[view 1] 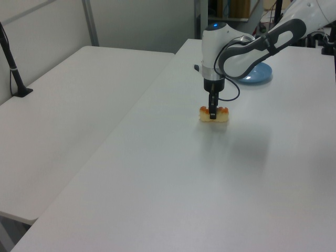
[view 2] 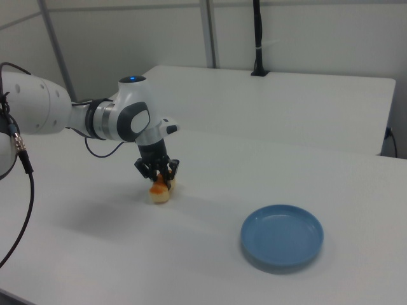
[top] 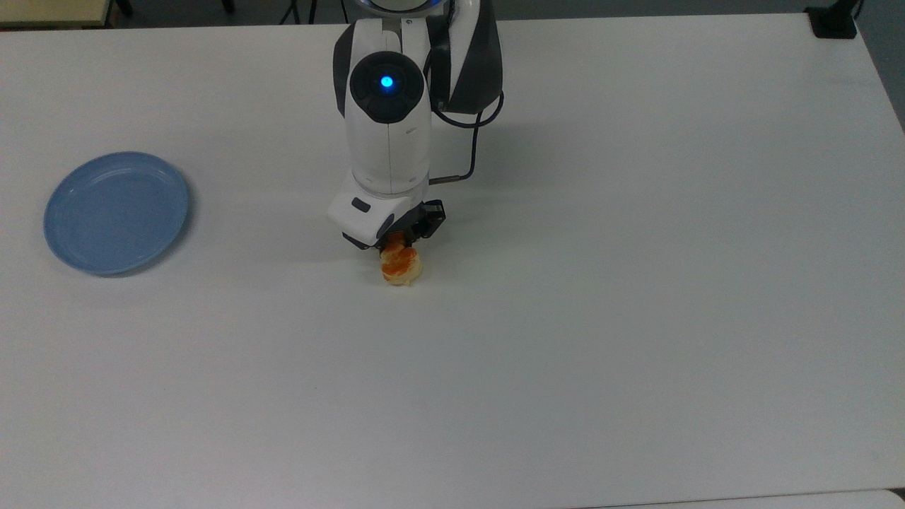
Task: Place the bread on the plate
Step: 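Close the gripper on the bread roll and lift it, then carry the held bread roll over the blue plate and lower it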
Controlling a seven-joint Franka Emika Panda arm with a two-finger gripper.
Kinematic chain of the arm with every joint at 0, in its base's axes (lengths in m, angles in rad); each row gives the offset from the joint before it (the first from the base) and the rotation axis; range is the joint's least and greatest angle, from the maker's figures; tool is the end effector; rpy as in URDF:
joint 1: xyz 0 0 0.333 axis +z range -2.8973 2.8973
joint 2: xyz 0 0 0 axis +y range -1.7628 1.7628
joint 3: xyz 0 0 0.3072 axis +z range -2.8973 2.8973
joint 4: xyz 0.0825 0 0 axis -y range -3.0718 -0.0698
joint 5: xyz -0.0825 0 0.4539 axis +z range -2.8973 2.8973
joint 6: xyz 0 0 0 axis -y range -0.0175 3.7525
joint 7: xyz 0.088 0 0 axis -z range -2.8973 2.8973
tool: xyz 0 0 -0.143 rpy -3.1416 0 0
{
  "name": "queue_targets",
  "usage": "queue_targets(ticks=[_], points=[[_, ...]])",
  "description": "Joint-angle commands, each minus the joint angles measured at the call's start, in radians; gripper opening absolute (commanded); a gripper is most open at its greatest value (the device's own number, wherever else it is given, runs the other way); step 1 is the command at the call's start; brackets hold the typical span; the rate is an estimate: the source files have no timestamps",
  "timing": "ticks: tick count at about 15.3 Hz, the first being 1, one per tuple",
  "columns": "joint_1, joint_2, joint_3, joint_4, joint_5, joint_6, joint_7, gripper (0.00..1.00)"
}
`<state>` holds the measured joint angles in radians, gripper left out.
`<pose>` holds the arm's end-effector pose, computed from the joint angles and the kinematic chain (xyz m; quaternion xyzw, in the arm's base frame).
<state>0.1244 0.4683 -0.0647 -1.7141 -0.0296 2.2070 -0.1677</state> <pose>0.7216 0.0435 0.2367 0.9916 0.1256 0.0112 0.0272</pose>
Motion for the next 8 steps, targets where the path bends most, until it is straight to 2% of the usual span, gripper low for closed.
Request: queue_targets(ticks=[1, 5, 8], points=[[-0.060, -0.091, -0.003, -0.013, -0.015, -0.041, -0.001, 0.20], [-0.207, -0.155, -0.012, 0.007, -0.013, -0.092, -0.128, 0.21], [-0.320, -0.143, -0.018, 0.031, -0.016, -0.083, -0.153, 0.21]])
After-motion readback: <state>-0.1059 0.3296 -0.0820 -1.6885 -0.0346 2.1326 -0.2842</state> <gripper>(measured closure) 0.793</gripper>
